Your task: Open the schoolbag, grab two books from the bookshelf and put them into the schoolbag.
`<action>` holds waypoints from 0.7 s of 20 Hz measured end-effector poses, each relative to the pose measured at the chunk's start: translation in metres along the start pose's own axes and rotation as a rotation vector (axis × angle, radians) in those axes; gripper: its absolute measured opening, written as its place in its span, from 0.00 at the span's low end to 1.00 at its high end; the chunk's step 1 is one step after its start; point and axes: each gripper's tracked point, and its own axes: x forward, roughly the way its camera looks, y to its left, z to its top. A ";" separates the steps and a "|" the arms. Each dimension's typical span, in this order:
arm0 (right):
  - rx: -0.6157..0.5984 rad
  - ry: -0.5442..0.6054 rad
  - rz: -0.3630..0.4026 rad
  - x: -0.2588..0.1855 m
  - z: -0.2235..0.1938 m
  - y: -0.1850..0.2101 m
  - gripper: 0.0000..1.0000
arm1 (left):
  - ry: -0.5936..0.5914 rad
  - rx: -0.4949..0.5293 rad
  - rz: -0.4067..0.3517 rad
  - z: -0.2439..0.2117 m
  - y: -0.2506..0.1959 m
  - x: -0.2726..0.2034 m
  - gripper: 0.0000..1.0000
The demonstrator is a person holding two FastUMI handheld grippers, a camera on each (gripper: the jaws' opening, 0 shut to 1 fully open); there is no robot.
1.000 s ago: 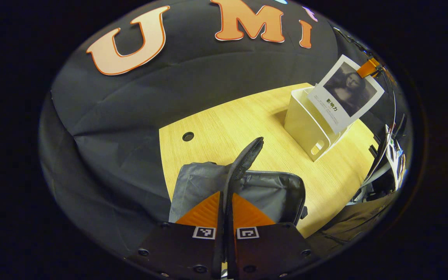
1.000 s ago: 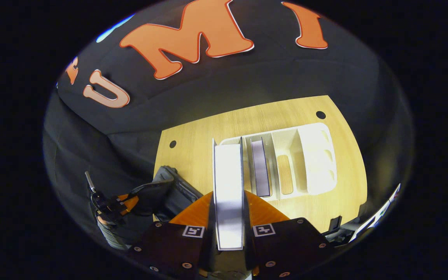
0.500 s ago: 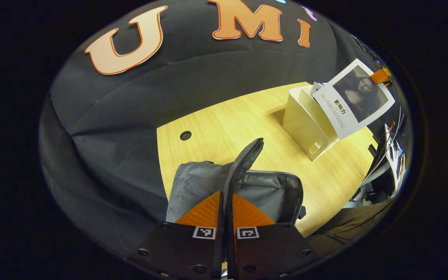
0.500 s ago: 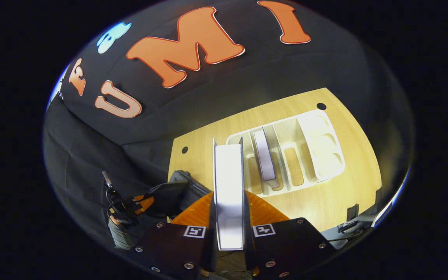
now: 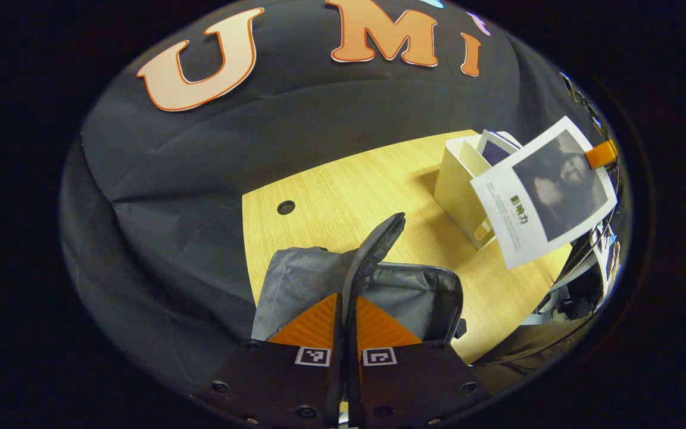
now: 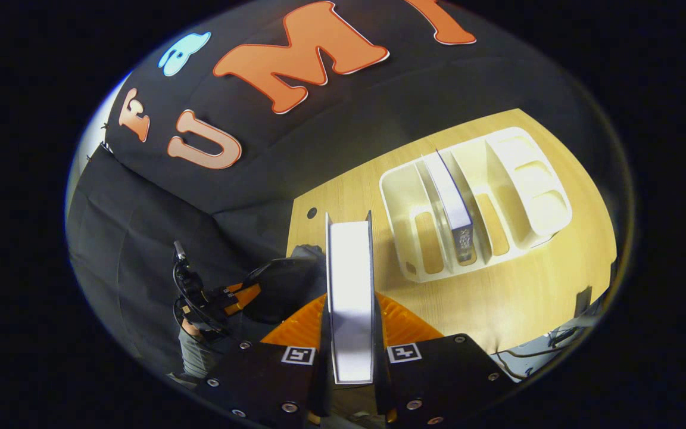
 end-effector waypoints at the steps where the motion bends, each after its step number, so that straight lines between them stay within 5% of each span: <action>1: 0.013 0.007 0.009 0.007 -0.006 0.001 0.29 | -0.007 -0.003 -0.001 0.001 -0.001 0.000 0.06; 10: 0.121 0.108 0.149 0.090 -0.067 0.036 0.29 | -0.036 -0.033 0.012 0.000 -0.003 0.000 0.06; 14: 0.144 0.166 0.149 0.127 -0.089 0.032 0.29 | -0.037 -0.045 0.014 -0.011 -0.007 0.006 0.05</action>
